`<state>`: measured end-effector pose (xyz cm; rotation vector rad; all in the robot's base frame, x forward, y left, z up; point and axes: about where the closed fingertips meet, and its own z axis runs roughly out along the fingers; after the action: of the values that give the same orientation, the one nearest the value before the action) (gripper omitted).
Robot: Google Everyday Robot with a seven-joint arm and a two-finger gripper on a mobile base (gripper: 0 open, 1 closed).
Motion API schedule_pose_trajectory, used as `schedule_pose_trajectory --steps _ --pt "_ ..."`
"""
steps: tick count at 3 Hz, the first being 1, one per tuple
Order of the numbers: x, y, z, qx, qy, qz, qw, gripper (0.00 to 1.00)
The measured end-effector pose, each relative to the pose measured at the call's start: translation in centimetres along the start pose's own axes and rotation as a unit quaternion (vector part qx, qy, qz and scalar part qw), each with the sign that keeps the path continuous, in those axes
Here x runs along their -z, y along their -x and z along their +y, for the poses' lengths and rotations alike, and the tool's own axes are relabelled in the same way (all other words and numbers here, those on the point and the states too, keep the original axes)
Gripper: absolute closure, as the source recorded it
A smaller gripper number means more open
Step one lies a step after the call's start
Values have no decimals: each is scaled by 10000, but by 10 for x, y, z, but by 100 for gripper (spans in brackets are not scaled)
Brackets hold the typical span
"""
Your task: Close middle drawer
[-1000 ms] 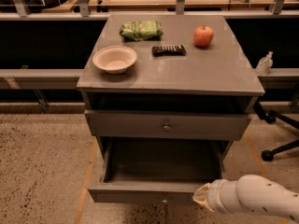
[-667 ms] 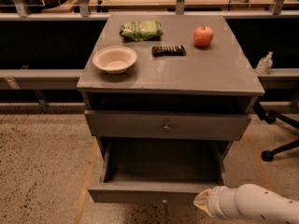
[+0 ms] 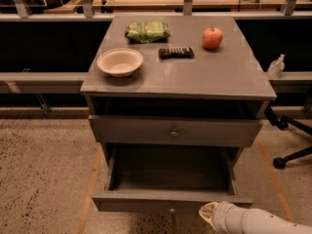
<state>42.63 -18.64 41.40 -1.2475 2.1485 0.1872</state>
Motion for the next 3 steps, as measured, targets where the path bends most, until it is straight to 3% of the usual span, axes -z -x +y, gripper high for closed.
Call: schedule_pose_trajectory --steps 1,2,3 --pt "-20 -4 -8 -56 -331 -157 9993 100" --pt "-35 -4 -27 94 -795 -177 9966 100" --pt "-36 -4 -29 105 -822 -180 9964 100"
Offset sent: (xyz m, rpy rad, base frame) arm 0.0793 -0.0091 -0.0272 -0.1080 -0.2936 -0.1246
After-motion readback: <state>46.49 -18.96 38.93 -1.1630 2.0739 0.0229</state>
